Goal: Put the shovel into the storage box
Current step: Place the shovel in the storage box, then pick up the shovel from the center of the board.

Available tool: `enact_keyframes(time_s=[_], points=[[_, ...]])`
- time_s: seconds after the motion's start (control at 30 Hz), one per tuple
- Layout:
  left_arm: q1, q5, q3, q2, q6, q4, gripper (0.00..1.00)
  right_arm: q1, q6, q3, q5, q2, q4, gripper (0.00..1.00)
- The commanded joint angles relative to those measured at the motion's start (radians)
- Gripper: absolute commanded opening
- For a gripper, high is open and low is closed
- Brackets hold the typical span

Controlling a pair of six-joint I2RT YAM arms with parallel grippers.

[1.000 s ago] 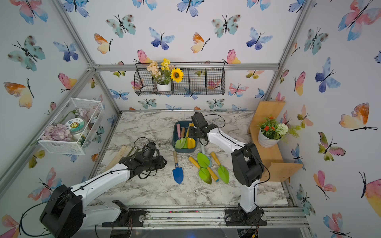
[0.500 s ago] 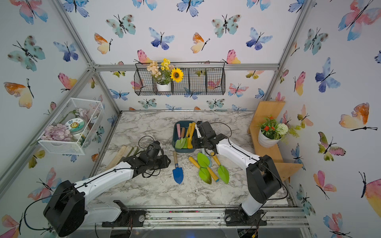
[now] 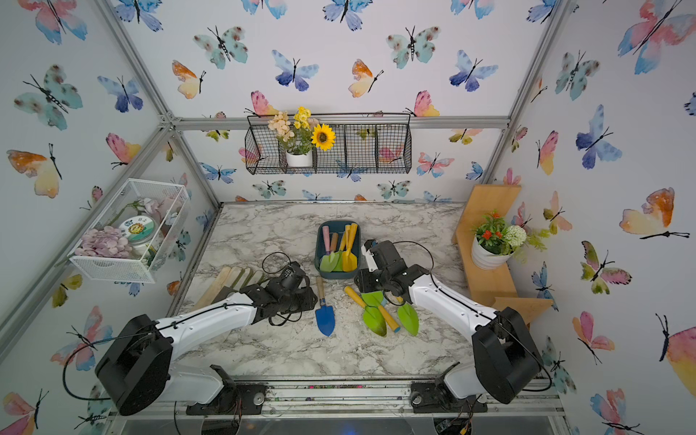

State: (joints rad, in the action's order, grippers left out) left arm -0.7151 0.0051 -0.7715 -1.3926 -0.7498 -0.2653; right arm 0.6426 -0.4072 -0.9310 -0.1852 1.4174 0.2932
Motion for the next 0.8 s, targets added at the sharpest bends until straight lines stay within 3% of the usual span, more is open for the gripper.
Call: enact_keyframes(time_s=[0.0,0.17,0.27,0.77], points=[[-0.007,-0.043,-0.042,-0.040,-0.023,0.005,0.43,0.007,-0.005,0.034,-0.041,-0.030,-0.033,0.48],[-0.010,-0.050,-0.082,-0.096,-0.026,-0.011,0.45,0.008,-0.006,0.077,-0.052,-0.046,-0.044,0.52],[-0.010,-0.053,-0.112,-0.146,-0.015,-0.022,0.52,0.008,-0.010,0.091,-0.054,-0.051,-0.048,0.53],[-0.014,-0.094,-0.235,-0.330,0.007,-0.086,0.44,0.008,-0.038,0.145,-0.027,-0.070,-0.058,0.53]])
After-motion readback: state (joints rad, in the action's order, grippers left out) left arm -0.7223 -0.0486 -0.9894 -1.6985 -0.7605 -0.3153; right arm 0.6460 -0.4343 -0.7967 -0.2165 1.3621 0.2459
